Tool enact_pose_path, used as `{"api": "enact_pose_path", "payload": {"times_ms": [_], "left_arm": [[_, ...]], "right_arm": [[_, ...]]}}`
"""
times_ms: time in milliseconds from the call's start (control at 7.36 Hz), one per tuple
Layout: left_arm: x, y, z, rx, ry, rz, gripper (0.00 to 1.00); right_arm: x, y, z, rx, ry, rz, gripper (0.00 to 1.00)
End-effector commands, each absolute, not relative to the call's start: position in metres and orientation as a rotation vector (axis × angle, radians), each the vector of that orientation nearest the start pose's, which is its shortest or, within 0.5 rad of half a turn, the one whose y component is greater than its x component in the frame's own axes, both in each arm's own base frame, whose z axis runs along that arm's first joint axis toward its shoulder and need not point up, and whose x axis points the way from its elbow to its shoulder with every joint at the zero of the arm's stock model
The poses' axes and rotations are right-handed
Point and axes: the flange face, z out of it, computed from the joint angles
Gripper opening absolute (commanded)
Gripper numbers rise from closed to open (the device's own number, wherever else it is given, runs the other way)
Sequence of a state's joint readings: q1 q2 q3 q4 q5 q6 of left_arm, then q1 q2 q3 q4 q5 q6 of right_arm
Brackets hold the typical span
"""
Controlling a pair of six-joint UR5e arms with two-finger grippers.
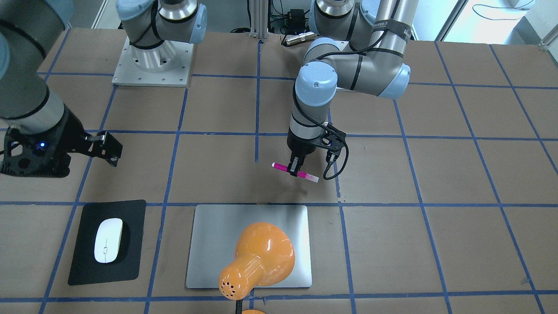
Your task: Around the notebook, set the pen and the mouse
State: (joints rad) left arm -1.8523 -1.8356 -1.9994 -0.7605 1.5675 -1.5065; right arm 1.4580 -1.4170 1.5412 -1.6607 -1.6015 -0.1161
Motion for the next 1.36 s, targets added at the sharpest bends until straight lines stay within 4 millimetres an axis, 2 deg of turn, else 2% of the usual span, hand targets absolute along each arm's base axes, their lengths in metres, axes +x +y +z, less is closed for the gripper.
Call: {"api": "enact_pose_path", "payload": {"times_ms": [0,272,408,544,816,951,1087,1223], "left_arm": [[-0.319,-0.469,0.234,-1.994,2.590,-0.108,0.00],[-0.352,-0.461,0.221,-2.021,2.554,-0.094,0.00],[-0.362,-0.456,0.215,-2.026,2.540,-0.084,0.00],[-0.366,-0.454,0.208,-2.030,2.521,-0.074,0.00],[-0.366,-0.454,0.194,-2.024,2.497,-0.056,0.00],[-0.367,-0.453,0.193,-2.034,2.495,-0.042,0.00],[-0.367,-0.454,0.187,-2.053,2.467,-0.034,0.00],[-0.367,-0.453,0.182,-2.046,2.459,-0.029,0.02]], "right_arm": [[0.111,-0.519,0.487,0.064,3.168,-0.077,1.00],[0.155,-0.496,0.493,0.084,3.176,-0.058,1.00],[0.163,-0.497,0.492,0.084,3.172,-0.058,1.00],[0.162,-0.498,0.486,0.081,3.162,-0.045,1.00],[0.154,-0.504,0.493,0.098,3.157,-0.075,1.00],[0.151,-0.511,0.497,0.105,3.155,-0.087,0.91],[0.151,-0.521,0.505,0.113,3.158,-0.095,0.92],[0.154,-0.520,0.500,0.100,3.157,-0.073,0.93]]}}
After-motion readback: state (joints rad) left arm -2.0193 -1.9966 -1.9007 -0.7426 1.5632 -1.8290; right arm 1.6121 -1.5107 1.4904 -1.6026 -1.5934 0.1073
